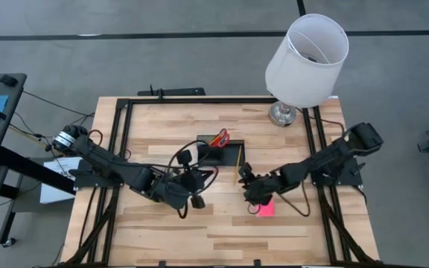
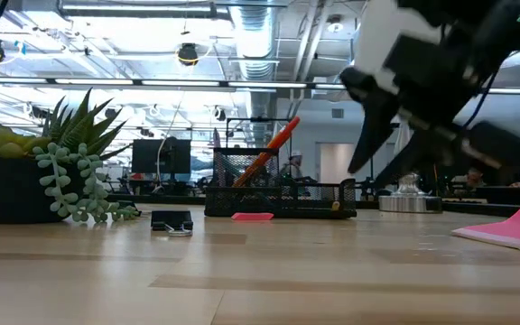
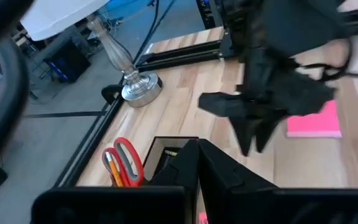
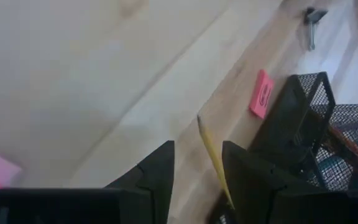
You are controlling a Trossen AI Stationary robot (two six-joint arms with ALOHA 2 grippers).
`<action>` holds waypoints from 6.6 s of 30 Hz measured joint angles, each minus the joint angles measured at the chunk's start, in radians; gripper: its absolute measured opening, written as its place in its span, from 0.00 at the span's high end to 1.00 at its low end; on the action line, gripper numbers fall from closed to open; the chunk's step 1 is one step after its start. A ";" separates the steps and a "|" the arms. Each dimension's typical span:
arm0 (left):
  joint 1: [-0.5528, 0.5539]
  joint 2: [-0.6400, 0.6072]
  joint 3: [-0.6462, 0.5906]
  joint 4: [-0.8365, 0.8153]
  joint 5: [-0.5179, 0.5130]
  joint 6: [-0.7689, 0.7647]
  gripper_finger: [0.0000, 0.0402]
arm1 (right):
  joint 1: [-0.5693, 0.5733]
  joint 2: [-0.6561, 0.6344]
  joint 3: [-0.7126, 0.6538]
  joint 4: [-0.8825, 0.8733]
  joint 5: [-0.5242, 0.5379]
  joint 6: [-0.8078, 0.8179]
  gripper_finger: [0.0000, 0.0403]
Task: Pick and place office supplies into organizer
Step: Put the yellow pencil into the top left compartment of the black desk organizer, then put the pink eraser into the lower left compartment of the black desk organizer
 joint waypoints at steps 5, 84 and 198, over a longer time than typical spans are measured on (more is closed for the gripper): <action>-0.015 -0.001 0.000 -0.040 -0.004 -0.045 1.00 | -0.058 0.071 0.025 0.028 0.001 -0.042 0.72; -0.187 0.000 0.000 -0.089 -0.197 -0.213 1.00 | -0.552 0.075 0.066 0.801 -0.281 0.388 0.75; 0.314 0.210 -0.340 0.666 0.618 -0.031 0.78 | 0.285 -0.554 -0.091 -0.274 -0.161 1.070 0.76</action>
